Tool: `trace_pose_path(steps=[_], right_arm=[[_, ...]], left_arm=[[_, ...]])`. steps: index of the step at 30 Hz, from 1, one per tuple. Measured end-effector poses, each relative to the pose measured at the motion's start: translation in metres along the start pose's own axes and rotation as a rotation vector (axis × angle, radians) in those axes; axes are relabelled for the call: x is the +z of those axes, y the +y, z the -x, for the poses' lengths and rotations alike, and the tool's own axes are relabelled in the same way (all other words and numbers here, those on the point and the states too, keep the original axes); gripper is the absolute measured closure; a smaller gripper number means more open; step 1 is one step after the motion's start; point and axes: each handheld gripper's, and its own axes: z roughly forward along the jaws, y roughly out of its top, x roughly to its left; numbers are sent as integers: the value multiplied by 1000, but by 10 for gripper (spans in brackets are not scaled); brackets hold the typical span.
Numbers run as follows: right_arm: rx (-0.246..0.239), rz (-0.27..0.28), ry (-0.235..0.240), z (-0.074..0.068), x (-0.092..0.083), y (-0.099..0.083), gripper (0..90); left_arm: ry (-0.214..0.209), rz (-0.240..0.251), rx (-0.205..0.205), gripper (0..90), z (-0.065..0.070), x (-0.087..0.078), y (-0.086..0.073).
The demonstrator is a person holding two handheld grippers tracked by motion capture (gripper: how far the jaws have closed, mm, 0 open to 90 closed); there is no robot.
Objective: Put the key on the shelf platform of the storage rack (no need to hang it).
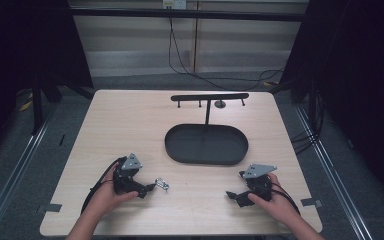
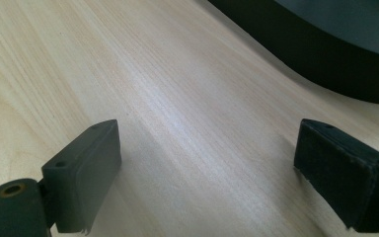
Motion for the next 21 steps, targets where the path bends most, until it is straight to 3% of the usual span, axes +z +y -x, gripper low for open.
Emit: trace_pose_path(steps=[7, 11, 15, 21], right_arm=[[0, 1, -1, 0, 0, 0, 103], [2, 0, -3, 0, 0, 0, 103], [2, 0, -4, -1, -1, -1, 103], [2, 0, -4, -1, -1, -1, 103]], left_arm=[[9, -4, 5, 28, 1, -2, 1], [11, -19, -12, 150, 3, -6, 3], [-12, -107, -27, 163, 3, -10, 11], [-60, -157, -58, 218, 3, -16, 14]])
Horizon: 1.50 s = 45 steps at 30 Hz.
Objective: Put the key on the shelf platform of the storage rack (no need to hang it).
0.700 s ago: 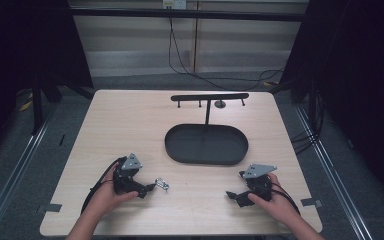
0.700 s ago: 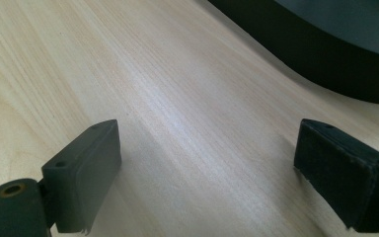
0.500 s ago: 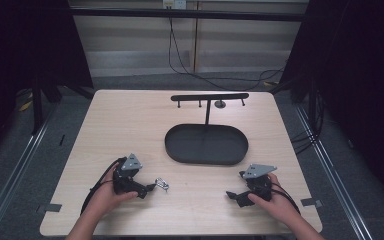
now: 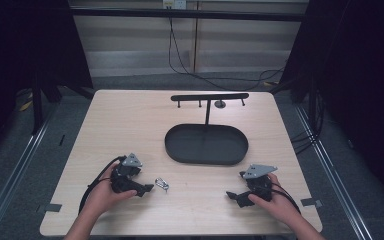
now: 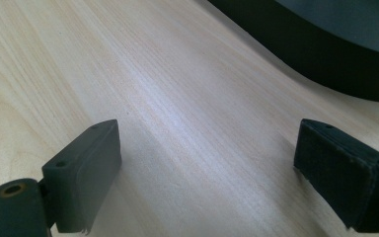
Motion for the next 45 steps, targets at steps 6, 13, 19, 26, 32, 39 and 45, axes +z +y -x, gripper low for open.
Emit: trace_pose_path(steps=[6, 13, 19, 26, 32, 39, 45], right_arm=[[1, 1, 0, 0, 0, 0, 103], [0, 1, 0, 0, 0, 0, 103], [0, 1, 0, 0, 0, 0, 103], [3, -1, -3, 0, 0, 0, 103], [3, -1, -2, -1, 0, 0, 103], [4, -1, -2, -1, -1, 0, 103], [3, -1, -1, -1, -1, 0, 103]], left_arm=[[-28, -78, 6, 255, 3, -5, 10], [-49, -141, 27, 298, 12, -4, 26], [-65, -183, 46, 297, 20, -1, 36], [-72, -199, 55, 297, 23, 0, 48], [-71, -227, 66, 299, 24, 3, 54], [-82, -257, 86, 305, 26, 10, 58], [-80, -285, 98, 321, 29, 18, 60]])
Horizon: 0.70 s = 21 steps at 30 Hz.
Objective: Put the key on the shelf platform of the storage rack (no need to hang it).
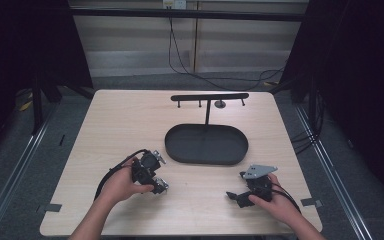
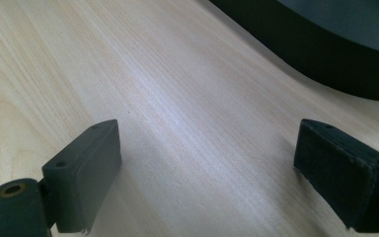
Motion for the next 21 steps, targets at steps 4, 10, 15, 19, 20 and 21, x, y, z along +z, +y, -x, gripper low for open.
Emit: trace_pose_path(steps=[4, 10, 15, 19, 20, 21], right_arm=[[-1, 0, 1, 0, 0, 0, 103], [0, 0, 1, 0, 0, 0, 103], [0, 0, 1, 0, 0, 0, 103], [0, 1, 1, 0, 0, 0, 103], [0, 0, 1, 0, 0, 0, 103], [0, 0, 1, 0, 0, 0, 103]], left_arm=[[-2, -9, 10, 338, 2, 3, 3], [-2, -14, 18, 354, 5, 10, 9], [15, -24, 26, 411, 6, 10, 12], [13, -37, 32, 475, 9, 10, 14], [9, -50, 31, 524, 10, 9, 15], [4, -58, 30, 583, 11, 9, 16]])
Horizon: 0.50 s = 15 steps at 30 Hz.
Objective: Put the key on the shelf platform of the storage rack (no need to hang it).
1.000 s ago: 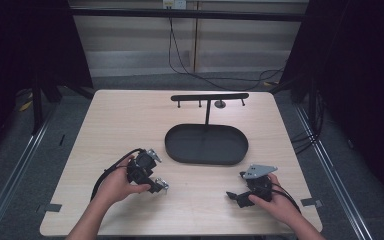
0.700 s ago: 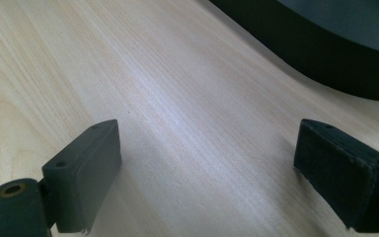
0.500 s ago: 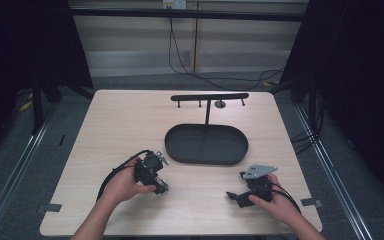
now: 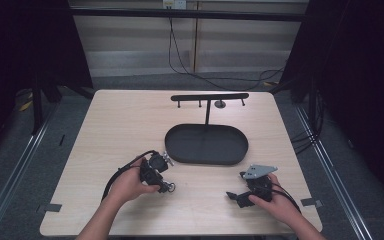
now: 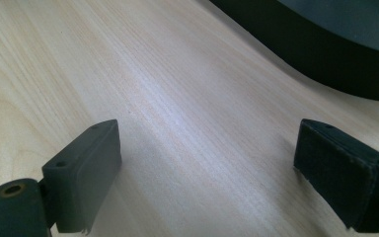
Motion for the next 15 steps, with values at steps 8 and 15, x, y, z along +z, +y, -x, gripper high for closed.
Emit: trace_pose_path(steps=[8, 15], right_arm=[[0, 0, 0, 0, 0, 0, 103], [0, 0, 0, 0, 0, 0, 103]], left_arm=[[4, -31, -2, 671, 4, 1, 5], [3, -35, -13, 671, 4, 1, 6]])
